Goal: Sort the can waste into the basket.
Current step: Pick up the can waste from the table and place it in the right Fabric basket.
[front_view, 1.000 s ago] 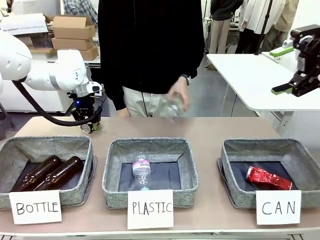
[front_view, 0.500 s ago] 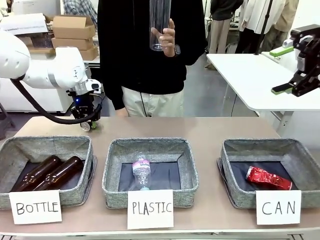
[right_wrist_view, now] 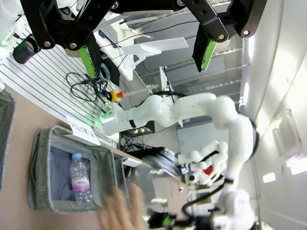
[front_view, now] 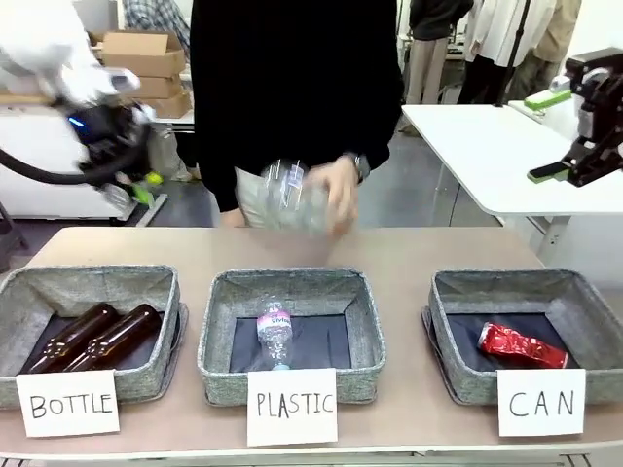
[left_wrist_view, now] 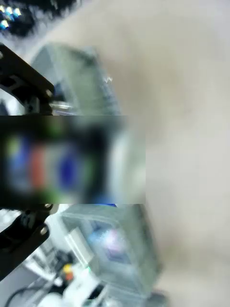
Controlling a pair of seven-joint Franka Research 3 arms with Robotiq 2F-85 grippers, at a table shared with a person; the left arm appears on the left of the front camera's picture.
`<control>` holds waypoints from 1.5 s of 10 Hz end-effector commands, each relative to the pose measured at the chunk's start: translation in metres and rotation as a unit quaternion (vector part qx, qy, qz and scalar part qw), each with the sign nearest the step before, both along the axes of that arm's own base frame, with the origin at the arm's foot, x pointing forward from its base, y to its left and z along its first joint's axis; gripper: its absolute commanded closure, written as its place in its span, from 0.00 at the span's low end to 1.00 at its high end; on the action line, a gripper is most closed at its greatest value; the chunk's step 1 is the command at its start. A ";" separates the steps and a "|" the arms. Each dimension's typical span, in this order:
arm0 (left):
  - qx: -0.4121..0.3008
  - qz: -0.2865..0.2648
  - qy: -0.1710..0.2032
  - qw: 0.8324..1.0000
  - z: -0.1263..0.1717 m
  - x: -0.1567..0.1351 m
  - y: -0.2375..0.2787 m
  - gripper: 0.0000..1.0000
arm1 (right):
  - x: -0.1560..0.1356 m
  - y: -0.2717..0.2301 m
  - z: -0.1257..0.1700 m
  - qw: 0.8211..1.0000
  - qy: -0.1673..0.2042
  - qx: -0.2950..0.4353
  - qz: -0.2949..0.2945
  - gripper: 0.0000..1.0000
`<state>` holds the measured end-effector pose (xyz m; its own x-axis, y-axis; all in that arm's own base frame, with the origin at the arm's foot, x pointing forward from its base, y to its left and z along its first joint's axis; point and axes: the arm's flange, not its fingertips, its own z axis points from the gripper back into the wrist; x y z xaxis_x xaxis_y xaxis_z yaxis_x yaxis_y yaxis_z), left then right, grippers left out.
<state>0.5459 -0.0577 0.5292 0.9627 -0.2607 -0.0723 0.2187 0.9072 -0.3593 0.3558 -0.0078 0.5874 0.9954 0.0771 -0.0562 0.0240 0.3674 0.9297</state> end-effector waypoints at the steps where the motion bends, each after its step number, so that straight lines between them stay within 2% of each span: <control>1: -0.029 -0.023 0.000 0.999 0.043 -0.105 0.026 1.00 | -0.001 -0.001 0.003 1.000 -0.003 0.000 0.004 0.00; 2: -0.074 -0.081 0.008 0.994 0.061 -0.146 0.036 1.00 | -0.001 -0.001 0.003 1.000 -0.003 0.000 0.004 0.00; 3: -0.122 -0.091 -0.012 0.988 0.069 -0.176 0.044 1.00 | -0.001 -0.001 0.003 1.000 -0.003 0.000 0.004 0.00; 4: -0.143 -0.098 -0.019 0.985 0.067 -0.190 0.050 1.00 | -0.001 -0.001 0.003 1.000 -0.003 0.000 0.004 0.00; 5: -0.133 -0.046 -0.053 0.989 0.053 -0.198 0.055 1.00 | -0.001 -0.001 0.003 1.000 -0.003 0.000 0.004 0.00; 6: -0.107 -0.085 -0.009 0.991 0.085 -0.187 0.045 1.00 | -0.001 -0.001 0.003 1.000 -0.003 0.000 0.004 0.00; 8: -0.107 -0.085 -0.009 0.991 0.085 -0.187 0.045 1.00 | -0.001 -0.001 0.003 1.000 -0.003 0.000 0.004 0.00; 9: -0.119 -0.079 -0.022 0.990 0.077 -0.201 0.053 0.61 | 0.000 0.000 0.000 1.000 0.000 0.000 0.000 0.00; 10: -0.169 -0.123 -0.003 0.978 0.039 -0.149 0.013 0.61 | -0.013 -0.018 0.042 0.997 -0.055 -0.045 -0.019 0.00; 11: -0.227 -0.224 0.001 0.948 0.029 -0.110 -0.056 0.61 | -0.038 -0.046 0.067 0.992 -0.097 -0.068 -0.035 0.00; 12: -0.250 -0.279 -0.034 0.927 0.032 -0.090 -0.123 0.61 | -0.064 -0.079 0.067 0.990 -0.105 -0.084 -0.051 0.00; 13: -0.258 -0.336 -0.068 0.903 0.036 -0.082 -0.191 0.61 | -0.094 -0.115 0.054 0.984 -0.095 -0.124 -0.089 0.00; 14: -0.274 -0.371 -0.117 0.879 0.036 -0.082 -0.258 0.61 | -0.124 -0.144 0.035 0.981 -0.073 -0.131 -0.121 0.00; 15: -0.296 -0.409 -0.149 0.850 0.031 -0.094 -0.321 0.61 | -0.154 -0.165 0.006 0.983 -0.057 -0.113 -0.132 0.00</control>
<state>0.4342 -0.3639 0.5574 0.4917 -0.7527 0.4378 0.8003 0.1925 -0.5679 0.2140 -0.1602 0.6313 0.9809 -0.1713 0.0926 0.0246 0.5810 0.8136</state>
